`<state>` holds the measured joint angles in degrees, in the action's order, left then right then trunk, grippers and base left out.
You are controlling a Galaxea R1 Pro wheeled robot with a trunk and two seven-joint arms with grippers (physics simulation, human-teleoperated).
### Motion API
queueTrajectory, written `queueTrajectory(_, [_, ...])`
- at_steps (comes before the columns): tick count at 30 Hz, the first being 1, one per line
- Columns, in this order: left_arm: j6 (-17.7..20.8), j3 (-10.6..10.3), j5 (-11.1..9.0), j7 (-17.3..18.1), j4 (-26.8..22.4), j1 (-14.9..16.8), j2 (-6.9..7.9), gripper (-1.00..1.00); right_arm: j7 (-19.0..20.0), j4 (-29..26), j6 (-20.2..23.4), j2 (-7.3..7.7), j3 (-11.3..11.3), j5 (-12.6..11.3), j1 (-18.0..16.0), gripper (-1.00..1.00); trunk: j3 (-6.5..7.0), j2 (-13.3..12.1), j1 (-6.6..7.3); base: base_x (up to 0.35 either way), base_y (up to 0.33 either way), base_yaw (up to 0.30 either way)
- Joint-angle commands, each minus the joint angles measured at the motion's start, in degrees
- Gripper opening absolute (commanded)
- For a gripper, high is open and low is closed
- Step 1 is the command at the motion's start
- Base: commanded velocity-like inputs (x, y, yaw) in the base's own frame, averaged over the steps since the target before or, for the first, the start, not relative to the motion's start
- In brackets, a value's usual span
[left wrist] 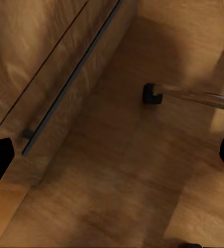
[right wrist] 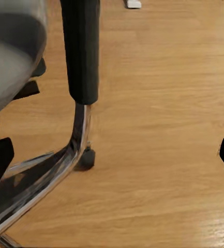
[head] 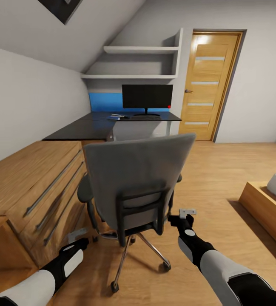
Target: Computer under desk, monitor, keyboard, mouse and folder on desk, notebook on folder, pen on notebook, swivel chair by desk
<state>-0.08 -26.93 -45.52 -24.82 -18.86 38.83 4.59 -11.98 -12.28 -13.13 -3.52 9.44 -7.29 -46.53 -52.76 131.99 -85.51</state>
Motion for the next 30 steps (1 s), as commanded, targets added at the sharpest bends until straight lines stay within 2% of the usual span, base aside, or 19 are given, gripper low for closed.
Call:
queueTrajectory(1, [-0.01, -0.49, -0.47, -0.4, -0.13, 0.02, 0.07, 1.0, -0.24, 0.07, -0.23, 0.0, 0.49, -0.61, -0.05, 1.0, -0.02, 0.02, -0.02, 0.268, -0.131, -0.153])
queueTrajectory(19, [-0.29, -0.49, -0.45, -0.46, -0.13, 0.02, 0.07, 1.0, -0.15, 0.07, -0.23, 0.09, 0.49, -0.45, -0.05, 1.0, 0.27, 0.02, -0.02, 0.28, -0.144, -0.078])
queueTrajectory(24, [-3.03, -0.55, -0.45, -0.49, 0.33, 0.02, -0.07, 1.0, -0.15, 0.07, -0.23, 0.09, 0.49, -0.43, -0.05, 1.0, 0.46, 0.02, -0.02, 0.285, -0.144, -0.13])
queueTrajectory(30, [-3.65, -0.57, -0.45, -0.49, 0.72, 0.02, -0.34, 1.0, -0.15, 0.07, -0.23, 0.02, 0.49, -0.41, -0.05, 1.0, 0.74, 0.02, -0.02, 0.286, -0.144, -0.133])
